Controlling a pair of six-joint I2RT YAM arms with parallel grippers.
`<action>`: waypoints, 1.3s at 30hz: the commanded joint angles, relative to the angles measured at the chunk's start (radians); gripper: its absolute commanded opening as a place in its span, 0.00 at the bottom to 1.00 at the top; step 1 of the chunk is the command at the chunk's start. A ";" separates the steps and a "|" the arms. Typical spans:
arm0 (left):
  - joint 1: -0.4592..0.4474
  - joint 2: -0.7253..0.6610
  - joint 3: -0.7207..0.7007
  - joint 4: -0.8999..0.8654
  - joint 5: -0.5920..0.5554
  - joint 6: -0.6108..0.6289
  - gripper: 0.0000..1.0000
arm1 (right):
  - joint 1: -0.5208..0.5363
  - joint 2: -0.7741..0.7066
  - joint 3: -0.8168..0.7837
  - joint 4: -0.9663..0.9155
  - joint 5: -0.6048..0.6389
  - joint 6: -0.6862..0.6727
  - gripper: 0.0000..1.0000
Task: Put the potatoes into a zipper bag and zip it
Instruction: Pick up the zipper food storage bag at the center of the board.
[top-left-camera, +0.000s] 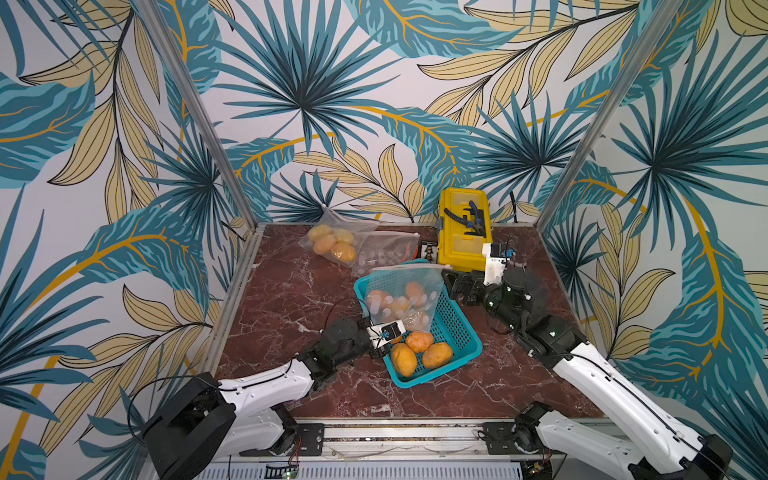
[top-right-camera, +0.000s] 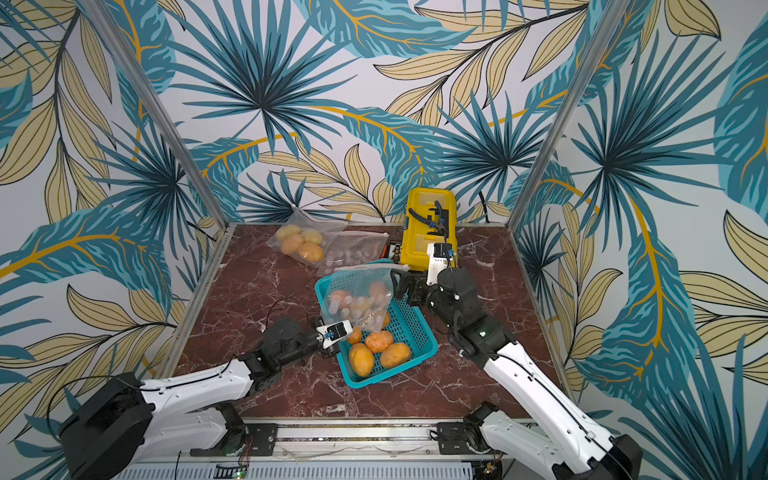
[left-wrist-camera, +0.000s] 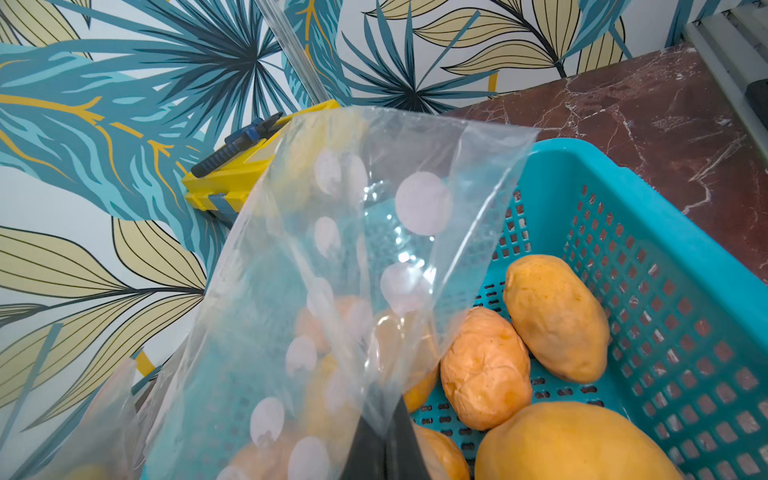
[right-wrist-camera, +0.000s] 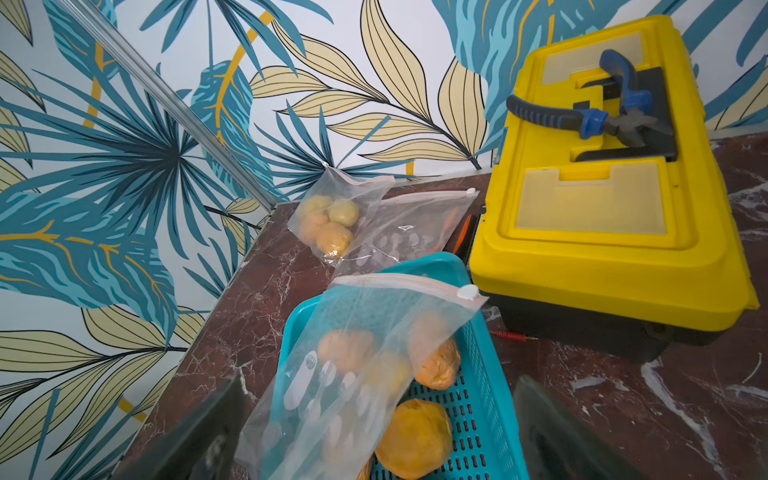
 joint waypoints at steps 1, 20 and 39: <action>-0.021 0.013 -0.021 0.083 -0.007 0.025 0.00 | -0.027 0.071 0.005 -0.005 -0.049 0.033 0.99; -0.027 0.021 -0.029 0.088 -0.040 0.029 0.00 | -0.219 0.215 -0.033 0.131 -0.337 0.199 0.96; -0.028 0.016 -0.023 0.087 -0.037 0.031 0.00 | -0.223 0.211 -0.100 0.174 -0.363 0.224 0.97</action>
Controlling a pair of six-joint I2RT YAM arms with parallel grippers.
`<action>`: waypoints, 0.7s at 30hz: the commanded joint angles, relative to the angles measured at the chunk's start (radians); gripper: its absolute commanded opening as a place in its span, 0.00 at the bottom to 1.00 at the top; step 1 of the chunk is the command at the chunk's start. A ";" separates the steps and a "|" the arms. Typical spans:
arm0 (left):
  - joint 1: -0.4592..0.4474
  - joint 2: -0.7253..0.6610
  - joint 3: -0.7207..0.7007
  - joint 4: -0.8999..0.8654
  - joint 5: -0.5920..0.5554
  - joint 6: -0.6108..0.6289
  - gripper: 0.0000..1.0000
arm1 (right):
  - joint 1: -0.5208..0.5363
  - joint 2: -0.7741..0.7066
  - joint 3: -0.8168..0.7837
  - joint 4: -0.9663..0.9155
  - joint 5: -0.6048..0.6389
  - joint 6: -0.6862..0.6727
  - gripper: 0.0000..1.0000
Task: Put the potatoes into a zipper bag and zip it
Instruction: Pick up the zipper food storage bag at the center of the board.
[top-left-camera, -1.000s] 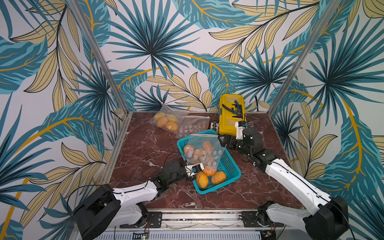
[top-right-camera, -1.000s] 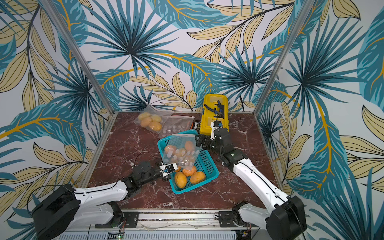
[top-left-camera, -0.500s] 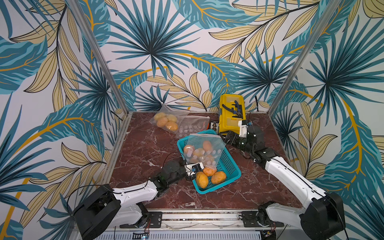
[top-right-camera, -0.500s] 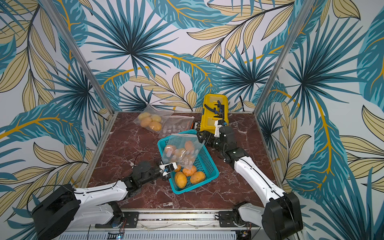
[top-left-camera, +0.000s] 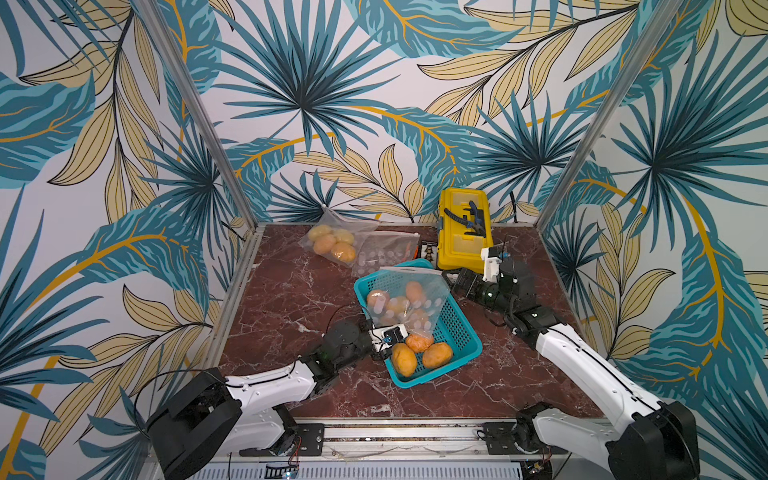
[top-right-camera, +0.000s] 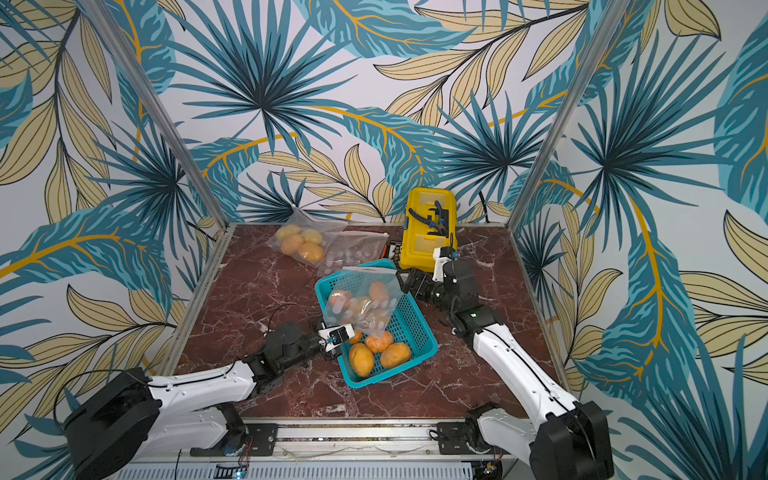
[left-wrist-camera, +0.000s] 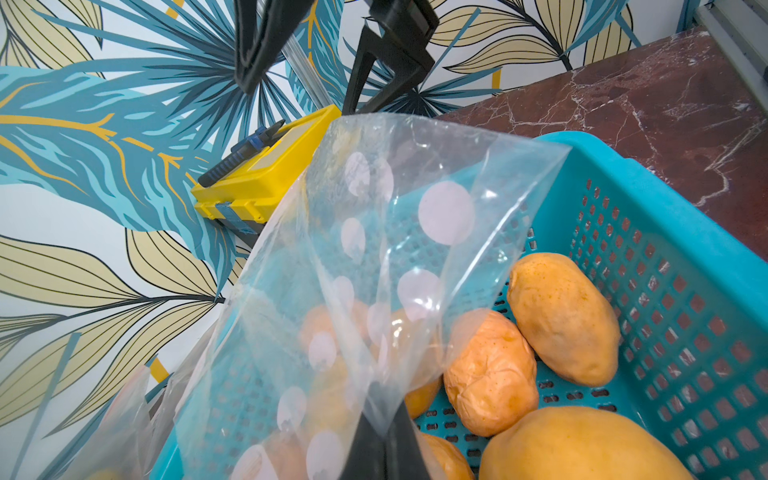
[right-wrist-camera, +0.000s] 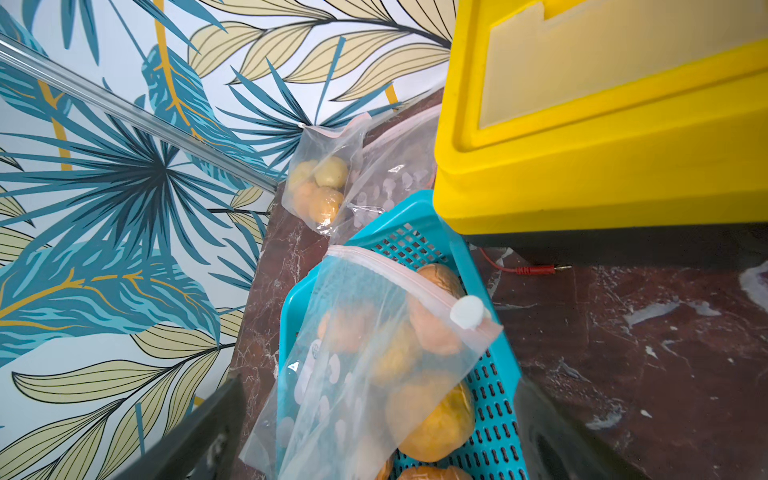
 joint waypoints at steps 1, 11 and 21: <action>-0.003 -0.004 -0.003 0.030 0.007 0.006 0.00 | -0.003 0.057 0.008 0.037 -0.036 0.009 0.94; -0.003 -0.030 -0.013 0.030 0.016 0.011 0.00 | -0.005 0.159 0.085 0.048 -0.064 0.009 0.66; -0.002 -0.047 -0.013 0.030 -0.020 -0.028 0.02 | -0.006 0.168 0.131 0.004 -0.031 -0.024 0.02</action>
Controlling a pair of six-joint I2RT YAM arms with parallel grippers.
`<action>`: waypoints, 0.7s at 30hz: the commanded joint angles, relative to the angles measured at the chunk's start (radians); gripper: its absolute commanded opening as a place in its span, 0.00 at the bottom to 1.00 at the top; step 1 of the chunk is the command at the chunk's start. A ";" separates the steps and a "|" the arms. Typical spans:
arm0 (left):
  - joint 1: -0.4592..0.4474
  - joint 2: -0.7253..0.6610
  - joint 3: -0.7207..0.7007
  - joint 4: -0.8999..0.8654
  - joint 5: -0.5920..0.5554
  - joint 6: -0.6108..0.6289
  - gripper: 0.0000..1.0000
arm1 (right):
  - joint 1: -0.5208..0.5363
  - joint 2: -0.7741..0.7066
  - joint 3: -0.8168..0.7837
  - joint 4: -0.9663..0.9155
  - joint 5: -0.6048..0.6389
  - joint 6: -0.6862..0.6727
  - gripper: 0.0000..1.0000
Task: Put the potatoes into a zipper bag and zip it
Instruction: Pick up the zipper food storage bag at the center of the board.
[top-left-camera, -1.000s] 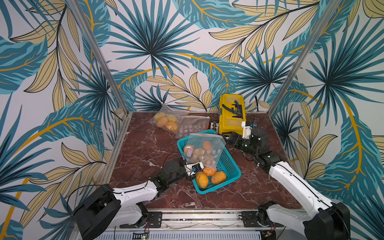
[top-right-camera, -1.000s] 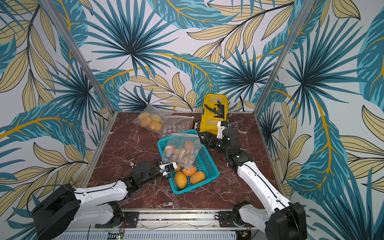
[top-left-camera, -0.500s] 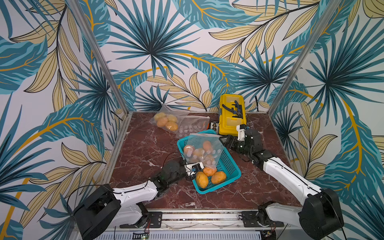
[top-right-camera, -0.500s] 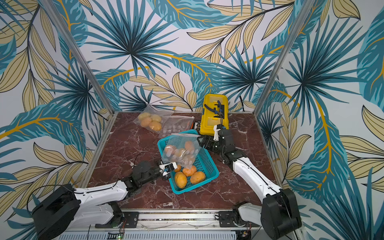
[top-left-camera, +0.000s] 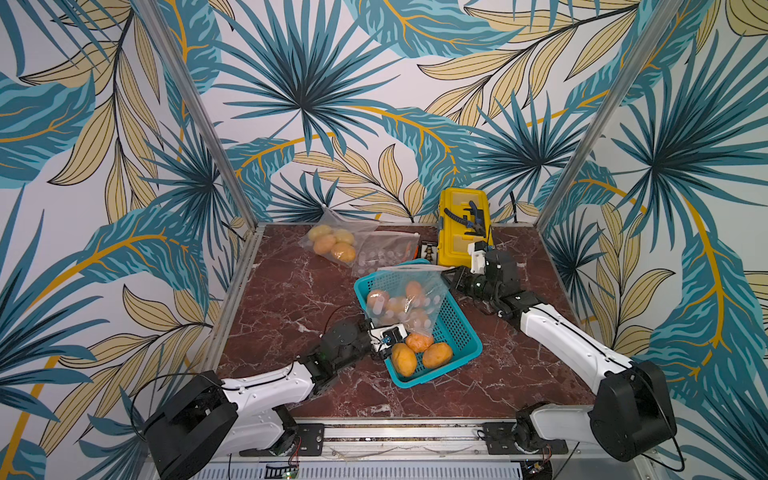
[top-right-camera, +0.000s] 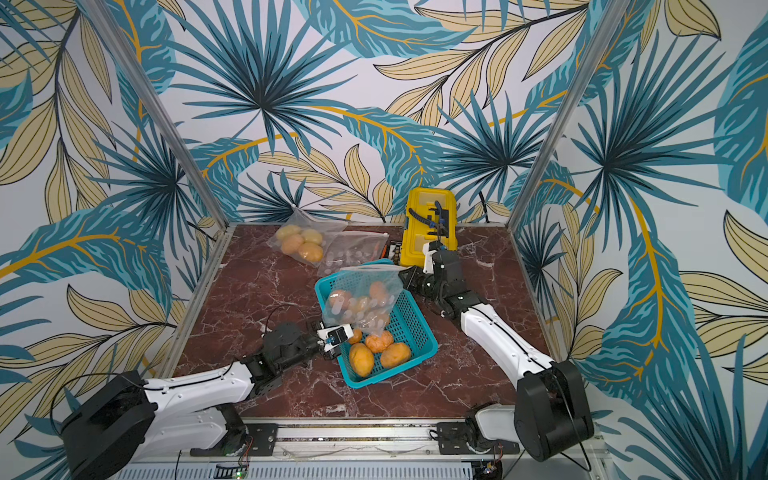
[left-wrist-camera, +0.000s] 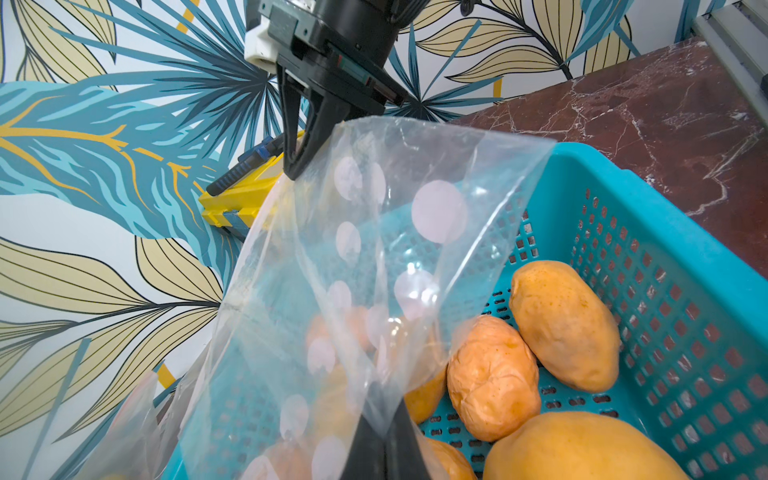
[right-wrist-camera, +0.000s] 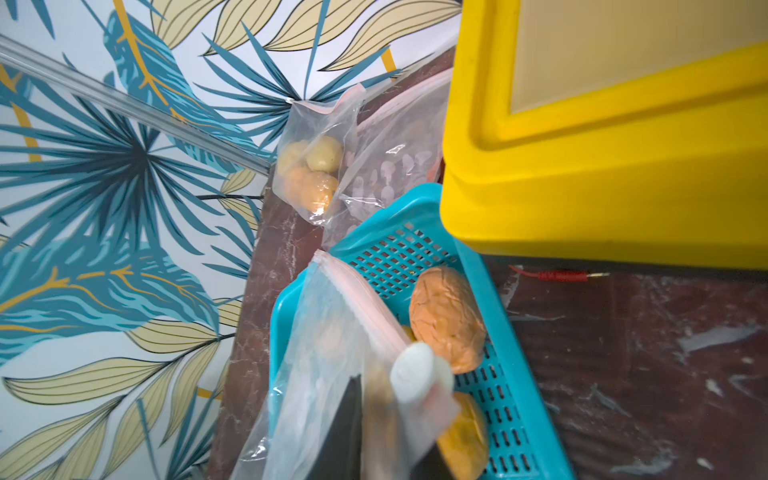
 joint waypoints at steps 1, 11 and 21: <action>-0.002 -0.027 -0.009 0.033 -0.028 -0.042 0.12 | -0.005 -0.009 0.036 -0.022 0.024 -0.041 0.00; 0.045 -0.163 -0.040 0.034 -0.094 -0.279 0.99 | -0.003 -0.094 0.071 -0.044 0.038 -0.137 0.00; 0.179 -0.302 -0.047 -0.082 -0.395 -0.780 0.99 | 0.014 -0.201 0.132 -0.021 -0.010 -0.239 0.00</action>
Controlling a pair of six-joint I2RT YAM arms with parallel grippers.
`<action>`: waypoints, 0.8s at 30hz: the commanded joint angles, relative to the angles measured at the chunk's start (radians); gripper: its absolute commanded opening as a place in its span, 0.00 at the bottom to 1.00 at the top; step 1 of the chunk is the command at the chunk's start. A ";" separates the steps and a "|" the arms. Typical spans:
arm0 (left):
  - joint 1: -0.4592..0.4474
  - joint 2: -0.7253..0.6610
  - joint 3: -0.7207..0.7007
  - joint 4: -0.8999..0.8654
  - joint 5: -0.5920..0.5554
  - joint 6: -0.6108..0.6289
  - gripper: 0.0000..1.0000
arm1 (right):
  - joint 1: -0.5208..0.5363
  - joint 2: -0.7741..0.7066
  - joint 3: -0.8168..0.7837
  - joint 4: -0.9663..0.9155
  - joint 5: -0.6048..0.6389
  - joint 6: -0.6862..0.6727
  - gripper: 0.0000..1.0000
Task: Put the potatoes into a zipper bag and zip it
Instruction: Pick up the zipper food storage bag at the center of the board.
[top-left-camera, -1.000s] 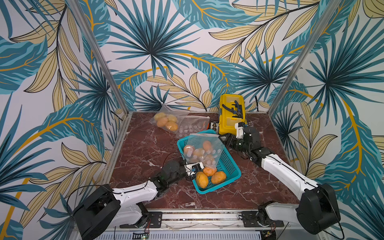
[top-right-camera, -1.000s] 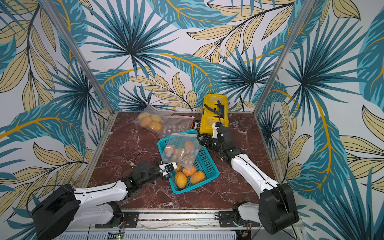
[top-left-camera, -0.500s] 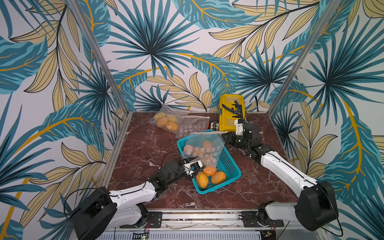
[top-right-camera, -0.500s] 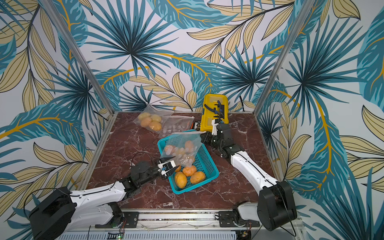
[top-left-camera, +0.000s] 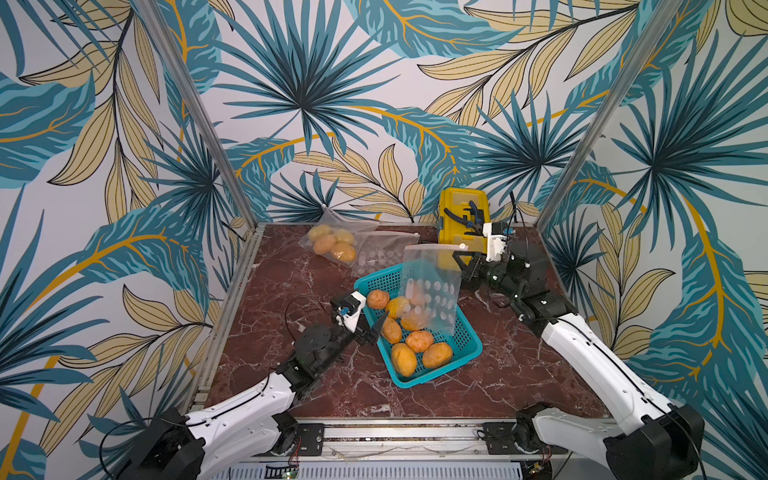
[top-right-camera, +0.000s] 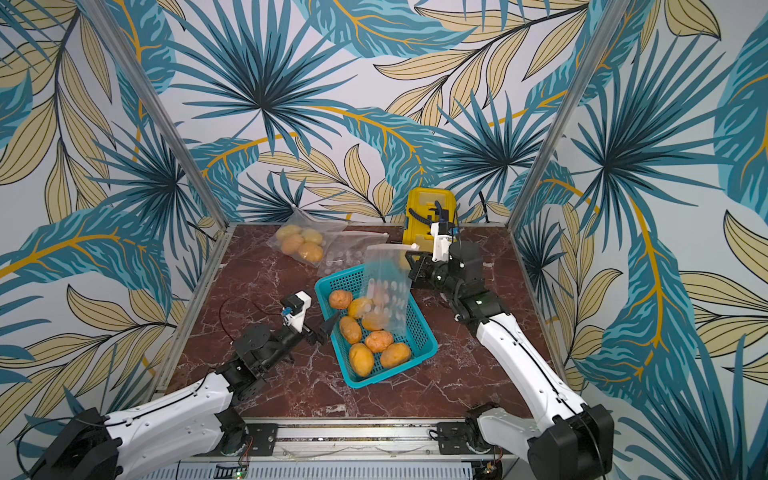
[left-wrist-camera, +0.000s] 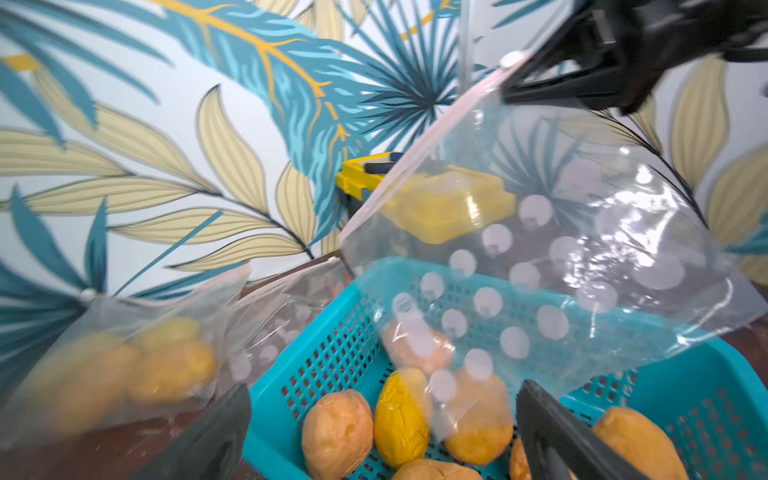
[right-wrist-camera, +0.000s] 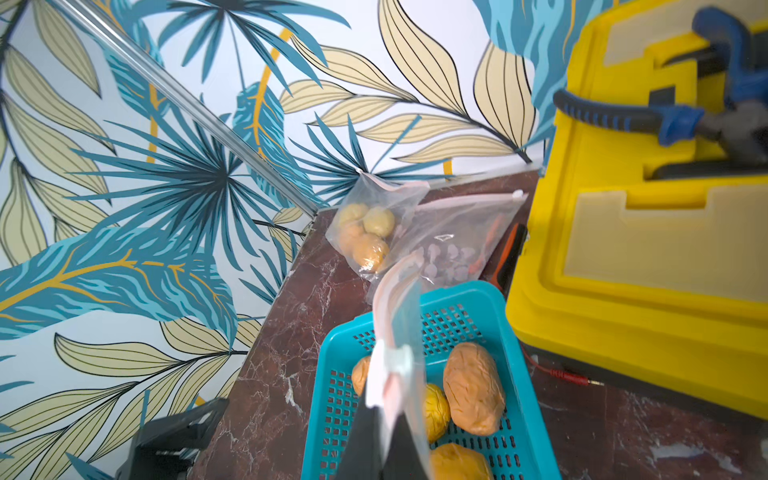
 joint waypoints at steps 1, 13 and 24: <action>0.045 -0.082 0.019 -0.126 -0.142 -0.268 0.99 | 0.026 -0.008 0.038 0.016 -0.029 -0.065 0.00; 0.139 -0.181 0.480 -1.408 -0.614 -1.124 0.99 | 0.391 0.181 0.425 -0.149 0.194 -0.301 0.00; 0.142 -0.429 0.482 -1.418 -0.624 -0.906 0.99 | 0.613 0.329 0.610 -0.248 0.302 -0.396 0.00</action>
